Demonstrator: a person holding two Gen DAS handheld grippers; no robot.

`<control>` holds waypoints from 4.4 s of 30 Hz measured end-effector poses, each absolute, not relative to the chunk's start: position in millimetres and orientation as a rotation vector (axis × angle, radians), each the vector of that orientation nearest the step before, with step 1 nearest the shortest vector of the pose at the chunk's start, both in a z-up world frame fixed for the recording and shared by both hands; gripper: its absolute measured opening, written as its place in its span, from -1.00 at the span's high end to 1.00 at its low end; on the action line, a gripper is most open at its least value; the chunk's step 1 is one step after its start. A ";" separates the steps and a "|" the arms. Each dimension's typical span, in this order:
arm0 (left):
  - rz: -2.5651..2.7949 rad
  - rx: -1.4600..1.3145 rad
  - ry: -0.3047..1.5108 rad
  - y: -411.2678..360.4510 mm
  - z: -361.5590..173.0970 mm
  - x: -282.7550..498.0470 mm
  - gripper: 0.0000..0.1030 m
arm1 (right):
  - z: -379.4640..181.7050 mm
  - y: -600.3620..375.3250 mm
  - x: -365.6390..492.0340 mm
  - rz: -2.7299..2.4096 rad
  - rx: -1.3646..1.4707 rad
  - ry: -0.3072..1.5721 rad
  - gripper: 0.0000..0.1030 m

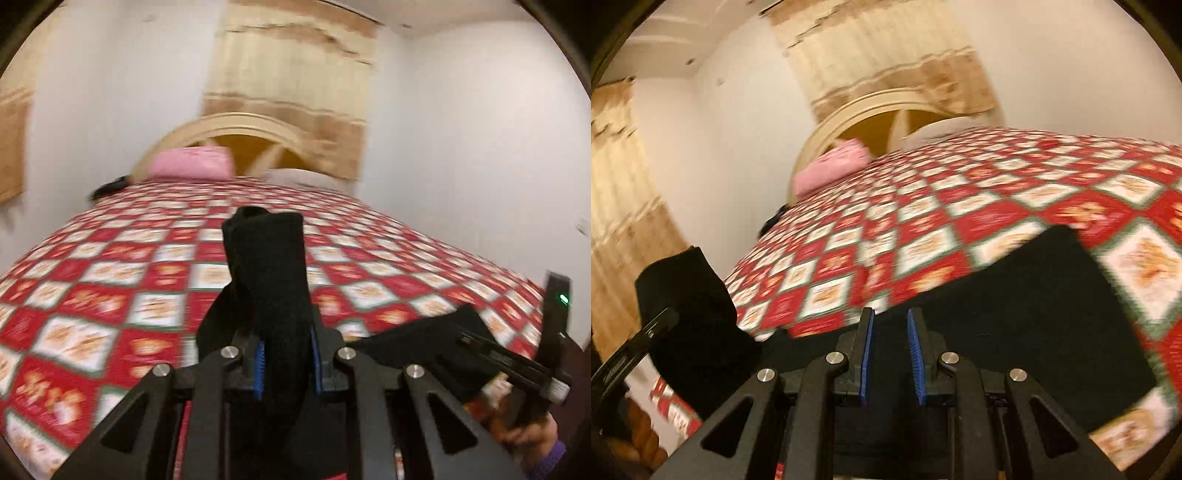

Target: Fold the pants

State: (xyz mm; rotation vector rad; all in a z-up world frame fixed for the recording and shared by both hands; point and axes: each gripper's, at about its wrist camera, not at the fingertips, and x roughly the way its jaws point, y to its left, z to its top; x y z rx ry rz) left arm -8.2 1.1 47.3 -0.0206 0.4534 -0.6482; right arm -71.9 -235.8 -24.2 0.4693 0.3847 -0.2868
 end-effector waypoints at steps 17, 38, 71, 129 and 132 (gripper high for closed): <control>-0.939 0.338 0.601 -113.5 -22.8 -42.6 -0.19 | -41.9 -268.2 -94.0 -0.351 0.584 0.400 0.62; -0.479 -0.025 0.675 43.6 -10.4 16.9 -0.86 | -48.5 -205.6 -49.9 -0.317 0.326 0.580 0.26; -0.603 0.134 0.755 -46.9 -22.7 3.2 -0.86 | -9.6 -282.2 -157.8 -0.507 0.149 0.499 0.11; -0.709 0.382 0.715 -60.6 -43.2 -40.6 -0.87 | -6.2 -280.0 -54.9 -0.499 0.094 0.595 0.44; -0.738 0.346 0.713 -40.0 -39.5 -41.9 -0.86 | 10.7 -252.8 -63.5 -0.409 0.062 0.504 0.44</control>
